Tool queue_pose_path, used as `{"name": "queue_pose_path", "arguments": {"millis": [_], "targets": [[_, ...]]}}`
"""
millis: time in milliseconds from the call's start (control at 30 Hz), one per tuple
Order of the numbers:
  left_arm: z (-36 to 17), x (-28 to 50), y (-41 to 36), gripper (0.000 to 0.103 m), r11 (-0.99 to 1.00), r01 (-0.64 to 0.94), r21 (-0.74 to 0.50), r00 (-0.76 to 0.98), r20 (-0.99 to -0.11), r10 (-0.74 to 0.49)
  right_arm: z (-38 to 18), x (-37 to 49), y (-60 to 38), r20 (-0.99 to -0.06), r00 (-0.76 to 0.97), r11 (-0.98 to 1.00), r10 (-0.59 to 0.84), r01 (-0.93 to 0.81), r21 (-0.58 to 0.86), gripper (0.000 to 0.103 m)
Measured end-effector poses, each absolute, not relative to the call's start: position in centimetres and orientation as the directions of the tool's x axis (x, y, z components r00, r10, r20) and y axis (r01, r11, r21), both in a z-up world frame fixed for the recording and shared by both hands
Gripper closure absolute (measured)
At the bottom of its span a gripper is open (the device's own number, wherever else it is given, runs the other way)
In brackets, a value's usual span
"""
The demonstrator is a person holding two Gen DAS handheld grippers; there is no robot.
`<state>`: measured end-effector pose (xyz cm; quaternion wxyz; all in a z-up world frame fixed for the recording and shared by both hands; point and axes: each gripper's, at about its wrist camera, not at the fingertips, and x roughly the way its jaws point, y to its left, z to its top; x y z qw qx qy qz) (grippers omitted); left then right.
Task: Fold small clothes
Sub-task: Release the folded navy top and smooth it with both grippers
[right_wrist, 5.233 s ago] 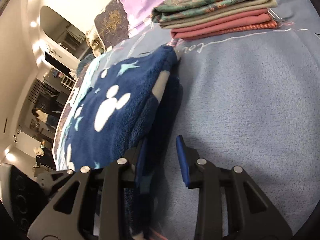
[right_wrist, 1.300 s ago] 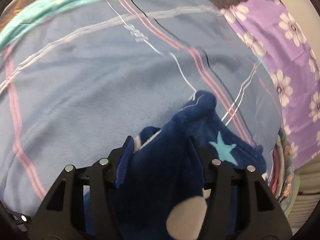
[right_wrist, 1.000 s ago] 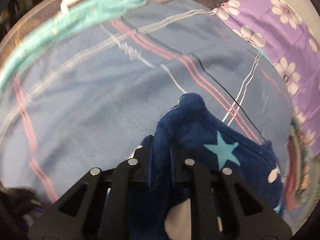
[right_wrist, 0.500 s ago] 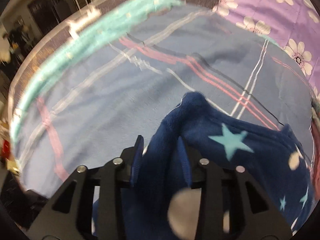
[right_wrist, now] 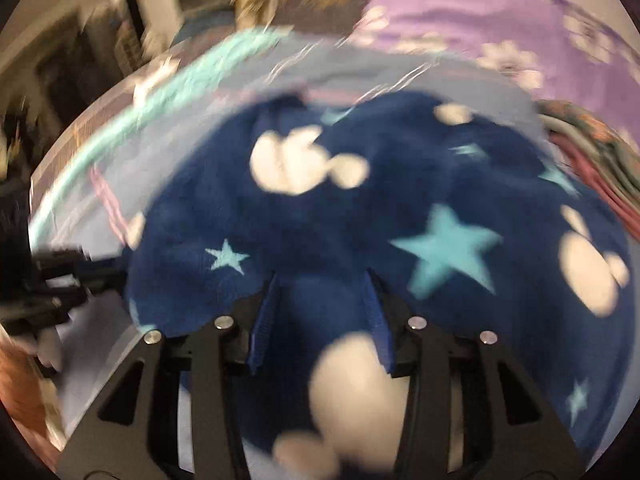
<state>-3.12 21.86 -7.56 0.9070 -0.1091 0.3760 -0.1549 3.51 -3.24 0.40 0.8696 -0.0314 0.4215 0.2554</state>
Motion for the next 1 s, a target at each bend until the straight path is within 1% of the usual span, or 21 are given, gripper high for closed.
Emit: {"name": "queue_pose_path", "arguments": {"millis": [67,100,133,167,200,267,300,367,467,567,633,667,733,767,800,867,900,933,1000], "targets": [[-5.9,-3.2,21.9,0.080,0.921,0.214,-0.327,0.704,-0.602,-0.377,1.2,2.6,-5.9,-0.719,0.577,0.903,0.387,-0.397,0.167,0.059],[-4.8,-3.1,21.7,0.078,0.910,0.237,-0.339,0.724,-0.563,-0.399,1.2,2.3,-7.0,-0.721,0.593,0.918,0.358,-0.363,0.158,0.058],[-4.3,-2.6,21.4,0.076,0.907,0.246,-0.342,0.731,-0.549,-0.405,0.5,2.3,-8.5,-0.740,0.603,0.944,0.298,-0.301,0.135,0.056],[-4.2,-2.0,20.9,0.069,0.905,0.255,-0.341,0.732,-0.543,-0.411,-0.3,2.3,-9.6,-0.759,0.597,0.957,0.260,-0.263,0.121,0.054],[-4.4,-1.2,20.4,0.062,0.904,0.260,-0.339,0.724,-0.551,-0.414,-1.5,2.2,-10.9,-0.774,0.572,0.958,0.272,-0.237,0.162,0.043],[-6.4,0.7,18.7,0.060,0.927,0.237,-0.291,0.680,-0.632,-0.372,-2.8,2.0,-12.6,-0.756,0.550,0.935,0.356,-0.212,0.286,0.042],[-8.3,1.5,17.7,0.060,0.949,0.210,-0.236,0.643,-0.698,-0.316,-3.1,1.6,-13.1,-0.739,0.557,0.925,0.378,-0.206,0.318,0.042],[-9.2,1.3,17.0,0.056,0.960,0.213,-0.185,0.673,-0.684,-0.281,-2.8,0.6,-13.0,-0.733,0.579,0.934,0.357,-0.218,0.283,0.041],[-8.7,0.8,17.7,0.056,0.957,0.202,-0.207,0.668,-0.686,-0.289,-2.8,-0.2,-12.7,-0.736,0.596,0.946,0.321,-0.246,0.213,0.040],[-7.7,0.5,18.5,0.056,0.950,0.169,-0.263,0.662,-0.683,-0.307,-2.2,-0.7,-13.1,-0.730,0.596,0.942,0.334,-0.231,0.242,0.040],[-6.2,0.1,18.5,0.056,0.940,0.184,-0.286,0.689,-0.645,-0.331,-1.5,-1.4,-13.7,-0.710,0.614,0.939,0.344,-0.215,0.269,0.040],[-5.6,0.0,18.5,0.056,0.938,0.196,-0.286,0.703,-0.626,-0.338,-1.1,-1.9,-14.0,-0.692,0.635,0.939,0.342,-0.208,0.273,0.040],[-4.8,-0.2,17.7,0.056,0.943,0.222,-0.248,0.722,-0.608,-0.330,-0.5,-2.5,-14.0,-0.651,0.678,0.939,0.341,-0.213,0.270,0.040],[-4.8,0.3,17.3,0.056,0.948,0.225,-0.224,0.723,-0.615,-0.316,-0.4,-3.0,-13.9,-0.637,0.690,0.938,0.343,-0.220,0.267,0.040],[-5.5,1.3,16.8,0.056,0.957,0.213,-0.198,0.705,-0.647,-0.291,-0.6,-3.0,-13.5,-0.636,0.689,0.937,0.348,-0.227,0.266,0.040],[-7.5,2.6,16.5,0.055,0.961,0.185,-0.206,0.648,-0.710,-0.277,-2.1,-3.3,-12.5,-0.687,0.629,0.932,0.363,-0.258,0.256,0.039],[-8.9,3.1,16.6,0.054,0.960,0.174,-0.221,0.633,-0.721,-0.281,-3.2,-3.1,-12.0,-0.724,0.591,0.934,0.355,-0.259,0.247,0.037],[-9.1,2.9,16.7,0.052,0.956,0.180,-0.231,0.653,-0.699,-0.292,-4.4,-3.1,-11.6,-0.754,0.565,0.940,0.336,-0.251,0.231,0.037],[-9.0,2.6,17.1,0.052,0.949,0.183,-0.257,0.656,-0.687,-0.313,-4.5,-3.0,-11.7,-0.753,0.566,0.940,0.337,-0.249,0.233,0.037]]}}
